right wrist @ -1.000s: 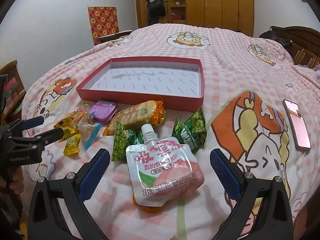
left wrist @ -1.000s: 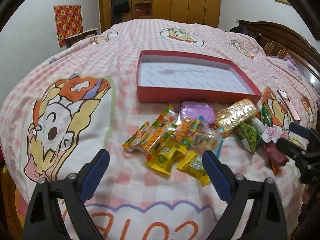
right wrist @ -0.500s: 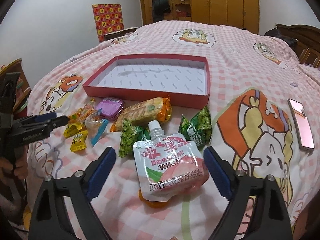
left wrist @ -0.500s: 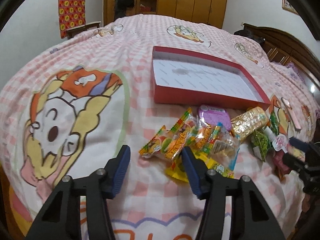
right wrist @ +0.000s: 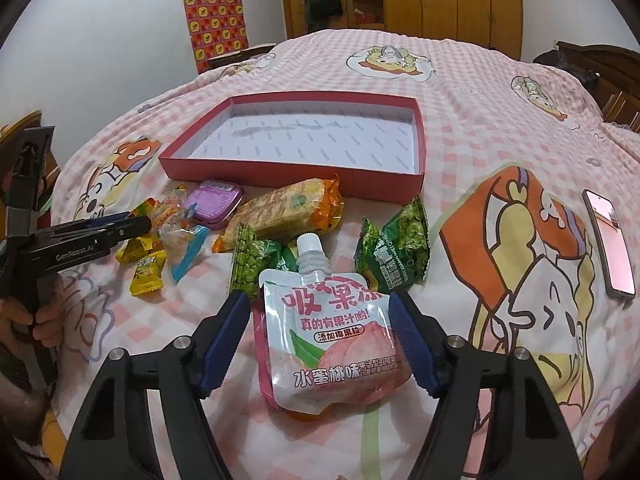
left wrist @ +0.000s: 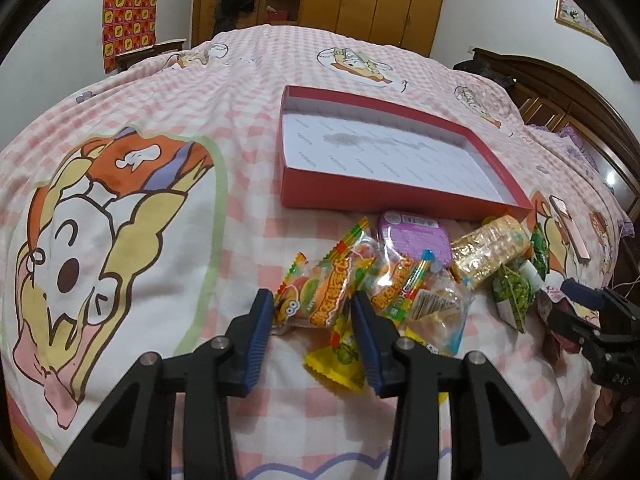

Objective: Organize snacks
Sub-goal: 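Close the right tool on the peach juice pouch while the left tool grasps the striped candy pack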

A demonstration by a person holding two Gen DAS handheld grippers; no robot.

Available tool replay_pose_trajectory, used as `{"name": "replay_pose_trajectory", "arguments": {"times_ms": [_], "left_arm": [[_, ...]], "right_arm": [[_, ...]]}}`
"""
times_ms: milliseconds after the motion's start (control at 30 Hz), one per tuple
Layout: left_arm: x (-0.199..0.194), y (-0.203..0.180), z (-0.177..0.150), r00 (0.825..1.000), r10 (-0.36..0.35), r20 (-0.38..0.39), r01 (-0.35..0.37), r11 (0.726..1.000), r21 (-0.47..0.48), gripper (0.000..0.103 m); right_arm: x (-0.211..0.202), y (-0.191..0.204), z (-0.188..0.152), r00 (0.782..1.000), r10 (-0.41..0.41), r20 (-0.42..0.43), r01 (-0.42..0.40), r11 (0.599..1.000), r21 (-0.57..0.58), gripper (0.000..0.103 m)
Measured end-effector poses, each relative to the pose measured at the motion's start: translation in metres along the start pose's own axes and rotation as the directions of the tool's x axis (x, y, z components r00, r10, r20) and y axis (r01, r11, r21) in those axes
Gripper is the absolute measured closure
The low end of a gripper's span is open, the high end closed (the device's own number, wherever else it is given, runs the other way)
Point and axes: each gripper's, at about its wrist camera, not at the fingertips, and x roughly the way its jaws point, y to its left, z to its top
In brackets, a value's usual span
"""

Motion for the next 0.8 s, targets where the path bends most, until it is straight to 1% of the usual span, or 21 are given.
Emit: {"name": "replay_pose_trajectory", "arguments": {"times_ms": [300, 333, 433, 600, 633, 667, 800], "left_arm": [[-0.018, -0.003, 0.000, 1.000, -0.011, 0.028, 0.011, 1.000, 0.002, 0.062], [-0.020, -0.004, 0.000, 0.999, -0.011, 0.031, 0.011, 1.000, 0.004, 0.065], [-0.025, -0.005, 0.000, 0.999, -0.012, 0.039, 0.012, 1.000, 0.009, 0.066], [-0.032, -0.007, 0.001, 0.999, -0.014, 0.051, 0.013, 1.000, 0.017, 0.066], [-0.033, -0.007, 0.001, 0.998, -0.012, 0.054, 0.012, 1.000, 0.018, 0.066], [-0.033, -0.007, 0.001, 0.998, -0.013, 0.054, 0.012, 1.000, 0.018, 0.066], [-0.034, -0.006, 0.002, 0.998, -0.013, 0.055, 0.012, 1.000, 0.017, 0.066]], "right_arm": [[0.002, -0.009, 0.001, 1.000, 0.014, -0.028, -0.013, 0.999, 0.037, 0.029], [0.002, -0.010, 0.001, 0.999, 0.016, -0.029, -0.014, 0.999, 0.040, 0.029], [0.001, -0.010, 0.001, 0.999, 0.025, -0.038, -0.023, 0.998, 0.053, 0.029], [-0.005, -0.009, 0.002, 0.998, 0.051, -0.033, -0.049, 0.997, 0.058, 0.033], [-0.007, -0.009, 0.002, 0.998, 0.062, -0.028, -0.060, 0.997, 0.055, 0.055], [-0.009, -0.008, 0.003, 0.997, 0.077, -0.025, -0.076, 0.995, 0.058, 0.061], [-0.010, -0.003, 0.003, 0.998, 0.063, -0.020, -0.062, 0.997, 0.034, 0.063]]}}
